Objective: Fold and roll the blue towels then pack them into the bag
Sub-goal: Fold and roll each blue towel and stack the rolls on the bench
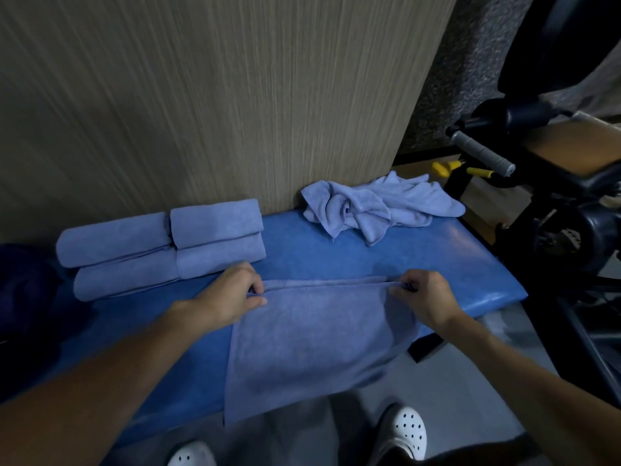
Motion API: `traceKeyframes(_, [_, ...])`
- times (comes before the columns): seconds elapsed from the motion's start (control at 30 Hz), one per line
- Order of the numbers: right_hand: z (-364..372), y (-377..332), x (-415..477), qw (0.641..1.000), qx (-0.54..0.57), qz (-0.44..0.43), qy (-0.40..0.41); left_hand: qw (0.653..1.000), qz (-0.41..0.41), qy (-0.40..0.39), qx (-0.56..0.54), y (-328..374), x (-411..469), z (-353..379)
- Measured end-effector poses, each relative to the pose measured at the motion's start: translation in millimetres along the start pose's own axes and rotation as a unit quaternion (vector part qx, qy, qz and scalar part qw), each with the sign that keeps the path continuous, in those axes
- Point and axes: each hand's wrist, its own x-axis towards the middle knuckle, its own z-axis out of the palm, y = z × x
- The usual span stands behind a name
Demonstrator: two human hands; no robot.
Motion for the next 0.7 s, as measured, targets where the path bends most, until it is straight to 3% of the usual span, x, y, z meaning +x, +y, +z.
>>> traceKeyframes(0.17, [-9.0,2.6,-3.9,0.997,0.070,0.038,-0.002,1.000,-0.001,0.001,-0.012,-2.1,-2.9,-2.6])
traceKeyframes(0.7, [-19.9,4.4,-10.1,0.992,0.096,0.079,0.007,0.996,0.033,0.036,-0.079,-2.7,-10.6,4.0])
